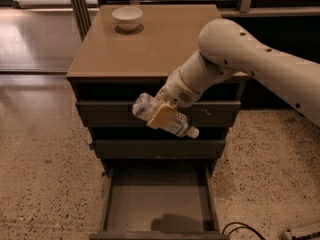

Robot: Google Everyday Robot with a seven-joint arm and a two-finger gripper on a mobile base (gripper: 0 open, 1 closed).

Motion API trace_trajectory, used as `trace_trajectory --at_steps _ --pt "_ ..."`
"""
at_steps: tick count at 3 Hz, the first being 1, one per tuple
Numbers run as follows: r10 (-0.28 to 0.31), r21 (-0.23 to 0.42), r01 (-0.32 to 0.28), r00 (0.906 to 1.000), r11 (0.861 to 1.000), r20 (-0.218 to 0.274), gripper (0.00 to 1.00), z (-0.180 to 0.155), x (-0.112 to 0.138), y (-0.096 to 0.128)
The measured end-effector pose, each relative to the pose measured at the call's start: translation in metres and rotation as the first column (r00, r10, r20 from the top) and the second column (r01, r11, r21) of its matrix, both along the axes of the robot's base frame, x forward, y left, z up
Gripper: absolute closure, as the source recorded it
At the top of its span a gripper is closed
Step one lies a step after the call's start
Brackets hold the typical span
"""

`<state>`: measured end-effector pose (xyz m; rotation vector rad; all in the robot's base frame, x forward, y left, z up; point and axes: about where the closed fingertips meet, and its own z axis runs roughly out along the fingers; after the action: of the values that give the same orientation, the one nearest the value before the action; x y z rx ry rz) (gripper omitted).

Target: Place blue plastic bottle into bottom drawer

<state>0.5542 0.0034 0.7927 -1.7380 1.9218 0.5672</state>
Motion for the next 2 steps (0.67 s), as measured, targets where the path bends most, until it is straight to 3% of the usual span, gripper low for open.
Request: trace_trajectory --at_steps 1,2 --pt "0.000 0.000 0.000 1.0000 1.000 0.000 1.00 0.000 0.000 0.000" --pt "-0.016 -0.037 0.014 0.9980 0.999 -0.060 1.00 -0.063 -0.008 -0.022"
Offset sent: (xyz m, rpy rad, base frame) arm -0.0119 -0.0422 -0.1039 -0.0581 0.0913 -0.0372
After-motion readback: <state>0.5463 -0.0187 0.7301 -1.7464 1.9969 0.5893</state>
